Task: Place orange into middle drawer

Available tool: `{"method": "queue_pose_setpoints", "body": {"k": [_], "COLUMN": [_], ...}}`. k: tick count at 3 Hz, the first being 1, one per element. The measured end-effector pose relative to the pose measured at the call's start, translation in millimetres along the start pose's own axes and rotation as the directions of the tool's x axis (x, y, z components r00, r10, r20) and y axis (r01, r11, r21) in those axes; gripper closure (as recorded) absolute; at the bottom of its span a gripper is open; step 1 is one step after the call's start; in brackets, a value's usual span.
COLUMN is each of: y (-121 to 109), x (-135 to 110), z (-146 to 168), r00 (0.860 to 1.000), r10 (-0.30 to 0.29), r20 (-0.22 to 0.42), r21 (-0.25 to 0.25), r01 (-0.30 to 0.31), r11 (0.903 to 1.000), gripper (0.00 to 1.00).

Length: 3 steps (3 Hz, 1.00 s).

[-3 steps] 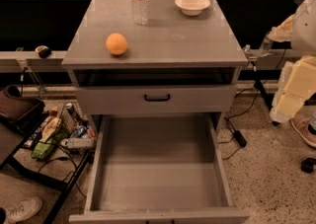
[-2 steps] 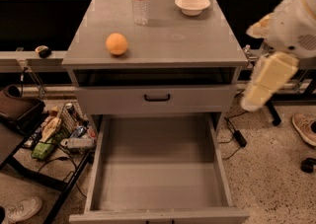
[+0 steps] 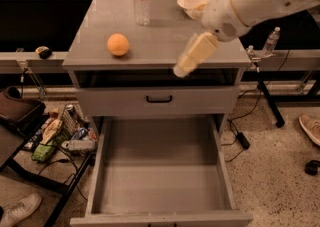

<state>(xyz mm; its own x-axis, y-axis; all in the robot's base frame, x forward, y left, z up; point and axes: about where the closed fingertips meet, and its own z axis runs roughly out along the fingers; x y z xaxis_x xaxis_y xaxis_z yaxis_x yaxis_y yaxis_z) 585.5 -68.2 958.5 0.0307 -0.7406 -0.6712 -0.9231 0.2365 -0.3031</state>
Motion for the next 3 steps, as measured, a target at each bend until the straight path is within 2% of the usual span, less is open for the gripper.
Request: {"method": "queue_pose_setpoints", "body": {"k": [1, 2, 3], "y": [-18, -24, -22], "x": [-46, -83, -91], "z": [51, 84, 91], "r00": [0.991, 0.984, 0.982], "r10": [-0.039, -0.089, -0.095], "r20": [0.125, 0.155, 0.164], "r21": [-0.036, -0.054, -0.061], "r01": [0.044, 0.099, 0.107], "r11": [0.9984, 0.9936, 0.9925], "gripper": [0.00, 0.00, 0.00]}}
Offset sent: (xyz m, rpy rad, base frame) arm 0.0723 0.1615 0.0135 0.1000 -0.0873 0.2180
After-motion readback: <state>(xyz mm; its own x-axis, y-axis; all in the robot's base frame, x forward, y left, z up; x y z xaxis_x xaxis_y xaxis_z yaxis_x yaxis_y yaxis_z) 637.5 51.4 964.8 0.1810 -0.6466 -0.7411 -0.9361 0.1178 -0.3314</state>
